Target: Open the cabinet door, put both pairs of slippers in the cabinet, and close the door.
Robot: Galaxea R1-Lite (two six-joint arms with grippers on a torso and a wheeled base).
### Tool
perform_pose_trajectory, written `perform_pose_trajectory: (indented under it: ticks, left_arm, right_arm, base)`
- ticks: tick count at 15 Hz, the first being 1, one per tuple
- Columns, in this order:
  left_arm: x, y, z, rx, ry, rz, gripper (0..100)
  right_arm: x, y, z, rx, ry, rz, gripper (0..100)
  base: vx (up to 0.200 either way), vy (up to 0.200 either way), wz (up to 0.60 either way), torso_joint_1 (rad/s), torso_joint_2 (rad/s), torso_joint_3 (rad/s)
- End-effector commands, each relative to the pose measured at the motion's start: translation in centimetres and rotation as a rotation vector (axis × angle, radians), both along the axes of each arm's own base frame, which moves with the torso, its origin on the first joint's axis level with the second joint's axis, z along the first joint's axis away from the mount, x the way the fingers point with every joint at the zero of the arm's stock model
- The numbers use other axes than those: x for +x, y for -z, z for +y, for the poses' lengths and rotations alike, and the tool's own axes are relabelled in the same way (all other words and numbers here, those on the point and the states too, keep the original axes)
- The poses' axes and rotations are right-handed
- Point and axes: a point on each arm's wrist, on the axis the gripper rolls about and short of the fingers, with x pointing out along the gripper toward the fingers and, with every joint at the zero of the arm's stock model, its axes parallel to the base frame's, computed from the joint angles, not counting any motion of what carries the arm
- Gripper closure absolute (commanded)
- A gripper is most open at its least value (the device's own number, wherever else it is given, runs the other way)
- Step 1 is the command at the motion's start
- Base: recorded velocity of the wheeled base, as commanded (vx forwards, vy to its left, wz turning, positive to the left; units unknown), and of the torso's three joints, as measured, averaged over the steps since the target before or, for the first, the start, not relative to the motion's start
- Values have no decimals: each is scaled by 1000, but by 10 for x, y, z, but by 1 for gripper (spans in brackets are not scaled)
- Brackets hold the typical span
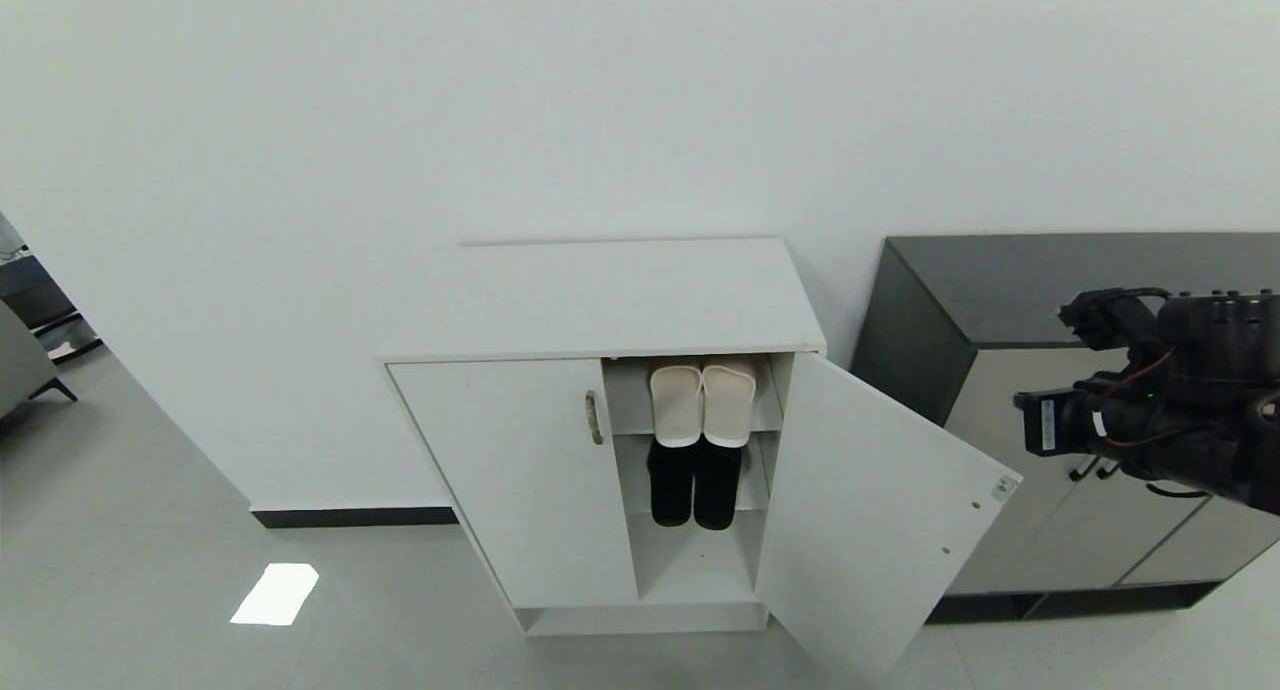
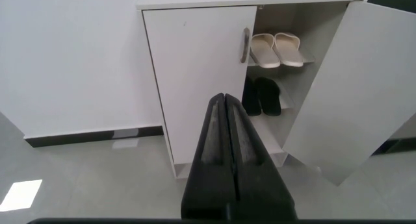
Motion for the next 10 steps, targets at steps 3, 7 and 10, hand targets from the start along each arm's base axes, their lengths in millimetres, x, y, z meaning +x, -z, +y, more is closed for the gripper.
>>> perform_pose_trajectory:
  ticks: [3,7,10]
  left_arm:
    - [0,0,0,0,0,1,100]
    - [0,0,0,0,0,2,100]
    - [0,0,0,0,0,1,100]
  right_arm:
    - [25,29,-17,-6,55,78,100]
    - [28,36,-17,-8,52,98,100]
    - [31,43,-17,-16,49,120,100]
  base:
    - [0,0,0,0,0,0]
    - [0,0,0,0,0,0]
    - [0,0,0,0,0,0]
